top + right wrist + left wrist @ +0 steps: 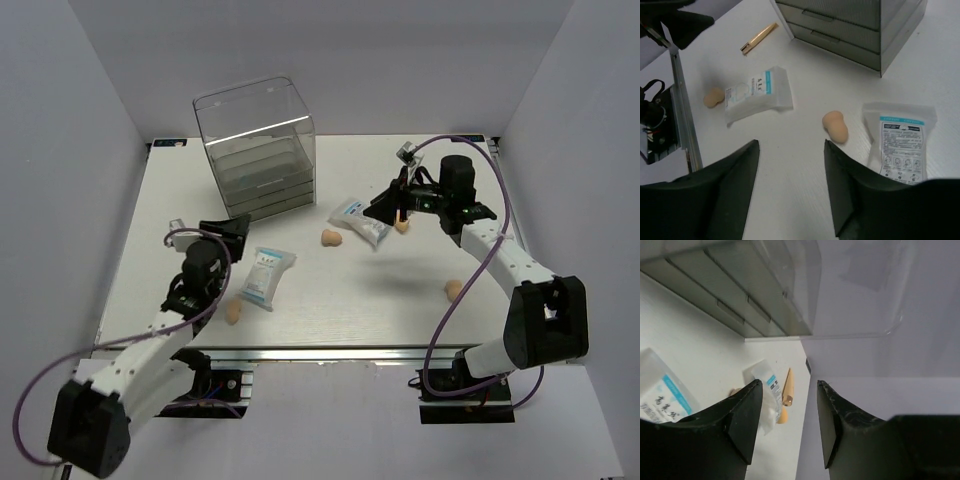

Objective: Organize the makeup

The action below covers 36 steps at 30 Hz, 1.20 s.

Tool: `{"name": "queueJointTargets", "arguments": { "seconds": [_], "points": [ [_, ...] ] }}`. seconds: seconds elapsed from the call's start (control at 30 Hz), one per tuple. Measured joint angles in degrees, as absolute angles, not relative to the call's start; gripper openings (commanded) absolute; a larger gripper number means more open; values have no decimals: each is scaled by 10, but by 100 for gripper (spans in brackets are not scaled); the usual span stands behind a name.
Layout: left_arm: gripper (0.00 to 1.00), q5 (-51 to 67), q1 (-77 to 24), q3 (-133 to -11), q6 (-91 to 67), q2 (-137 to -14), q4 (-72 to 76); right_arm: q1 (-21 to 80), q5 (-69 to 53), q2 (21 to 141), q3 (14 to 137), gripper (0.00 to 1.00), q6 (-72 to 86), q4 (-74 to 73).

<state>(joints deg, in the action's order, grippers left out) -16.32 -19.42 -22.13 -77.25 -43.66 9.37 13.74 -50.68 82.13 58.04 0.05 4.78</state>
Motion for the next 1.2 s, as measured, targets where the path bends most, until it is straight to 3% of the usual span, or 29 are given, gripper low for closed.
{"name": "queueJointTargets", "arguments": {
  "seconds": [0.07, 0.2, 0.4, 0.73, 1.2],
  "points": [
    [57, -189, -232, -228, -783, -519, 159, 141, -496, 825, 585, 47, 32, 66],
    [53, -237, -281, -249, -788, -675, 248, 149, -469, 837, 589, 47, 88, 90],
    [43, -300, -305, -317, -774, -809, 352, 154, -449, 839, 589, 49, 104, 91],
    [42, -376, -307, -381, -764, -928, 500, 154, -438, 839, 589, 52, 103, 90],
    [37, -430, -309, -439, -770, -1008, 532, 152, -439, 839, 589, 54, 89, 90]
  ]
}}
